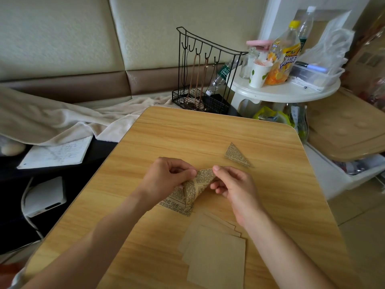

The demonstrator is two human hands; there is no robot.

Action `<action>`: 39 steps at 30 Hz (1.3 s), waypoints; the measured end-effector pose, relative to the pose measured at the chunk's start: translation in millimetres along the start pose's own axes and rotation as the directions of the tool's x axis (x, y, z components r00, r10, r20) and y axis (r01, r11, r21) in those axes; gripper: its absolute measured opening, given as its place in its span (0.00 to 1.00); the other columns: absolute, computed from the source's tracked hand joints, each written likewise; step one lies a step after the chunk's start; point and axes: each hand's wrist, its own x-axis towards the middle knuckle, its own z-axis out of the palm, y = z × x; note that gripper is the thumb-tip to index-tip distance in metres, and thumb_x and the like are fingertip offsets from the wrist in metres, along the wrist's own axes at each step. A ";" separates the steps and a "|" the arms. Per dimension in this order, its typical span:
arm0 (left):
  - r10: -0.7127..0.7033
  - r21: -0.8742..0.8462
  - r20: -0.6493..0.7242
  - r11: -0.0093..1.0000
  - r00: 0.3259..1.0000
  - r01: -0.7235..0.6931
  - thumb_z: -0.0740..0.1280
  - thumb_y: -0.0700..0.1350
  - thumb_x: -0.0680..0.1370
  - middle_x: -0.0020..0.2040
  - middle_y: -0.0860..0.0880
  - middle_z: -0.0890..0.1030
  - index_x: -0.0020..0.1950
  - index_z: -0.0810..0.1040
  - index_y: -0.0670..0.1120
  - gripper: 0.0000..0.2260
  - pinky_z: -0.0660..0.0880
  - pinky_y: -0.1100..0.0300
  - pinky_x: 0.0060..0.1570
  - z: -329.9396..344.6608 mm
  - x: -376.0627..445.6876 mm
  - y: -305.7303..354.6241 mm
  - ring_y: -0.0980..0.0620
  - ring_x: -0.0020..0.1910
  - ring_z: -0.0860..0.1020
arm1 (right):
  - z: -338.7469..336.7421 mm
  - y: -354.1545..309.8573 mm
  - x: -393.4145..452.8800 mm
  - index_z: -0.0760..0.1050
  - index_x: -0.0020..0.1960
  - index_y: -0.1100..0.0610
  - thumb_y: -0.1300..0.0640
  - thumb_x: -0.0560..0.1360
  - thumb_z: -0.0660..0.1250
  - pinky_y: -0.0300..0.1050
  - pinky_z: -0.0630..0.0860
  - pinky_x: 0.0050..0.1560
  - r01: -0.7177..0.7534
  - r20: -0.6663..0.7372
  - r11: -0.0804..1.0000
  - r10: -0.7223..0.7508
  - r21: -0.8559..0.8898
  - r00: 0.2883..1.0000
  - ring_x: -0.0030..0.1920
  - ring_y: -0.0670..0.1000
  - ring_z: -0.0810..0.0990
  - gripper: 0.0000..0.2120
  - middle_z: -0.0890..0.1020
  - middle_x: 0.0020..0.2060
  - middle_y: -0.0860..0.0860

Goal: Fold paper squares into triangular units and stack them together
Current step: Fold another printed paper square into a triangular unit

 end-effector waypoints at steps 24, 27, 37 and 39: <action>0.051 0.098 -0.050 0.994 0.997 -0.046 0.77 0.46 0.76 0.38 0.50 0.86 0.44 0.88 0.53 0.03 0.81 0.61 0.39 1.4 2.3 -5.5 0.53 0.38 0.83 | 5.2 6.9 0.0 0.80 0.40 0.63 0.57 0.78 0.74 0.38 0.74 0.32 0.092 -0.002 0.984 -0.094 -0.153 0.996 0.33 0.52 0.79 0.11 0.82 0.28 0.54; 0.052 0.105 -0.066 0.993 0.996 -0.045 0.77 0.45 0.75 0.38 0.50 0.87 0.45 0.88 0.51 0.01 0.83 0.58 0.41 1.5 2.5 -5.1 0.48 0.39 0.85 | 5.8 6.5 -0.8 0.81 0.41 0.62 0.57 0.77 0.75 0.38 0.74 0.32 0.104 -0.006 0.987 -0.106 -0.121 0.994 0.33 0.50 0.79 0.10 0.81 0.29 0.52; 0.038 -0.008 -0.081 0.999 0.996 -0.039 0.77 0.44 0.76 0.41 0.49 0.87 0.46 0.88 0.50 0.01 0.79 0.63 0.40 3.6 1.1 -4.7 0.54 0.41 0.83 | 4.0 1.9 -3.6 0.80 0.45 0.68 0.54 0.78 0.74 0.38 0.72 0.31 0.095 0.091 0.982 -0.080 -0.166 0.993 0.32 0.49 0.79 0.15 0.80 0.30 0.54; 0.036 -0.018 -0.075 0.999 0.997 -0.038 0.77 0.44 0.76 0.42 0.48 0.87 0.46 0.88 0.49 0.01 0.79 0.64 0.40 4.9 0.7 -4.2 0.54 0.41 0.83 | 4.9 2.2 -3.1 0.81 0.43 0.64 0.54 0.78 0.74 0.38 0.72 0.30 0.100 0.071 0.979 -0.089 -0.175 0.994 0.31 0.49 0.78 0.13 0.80 0.29 0.54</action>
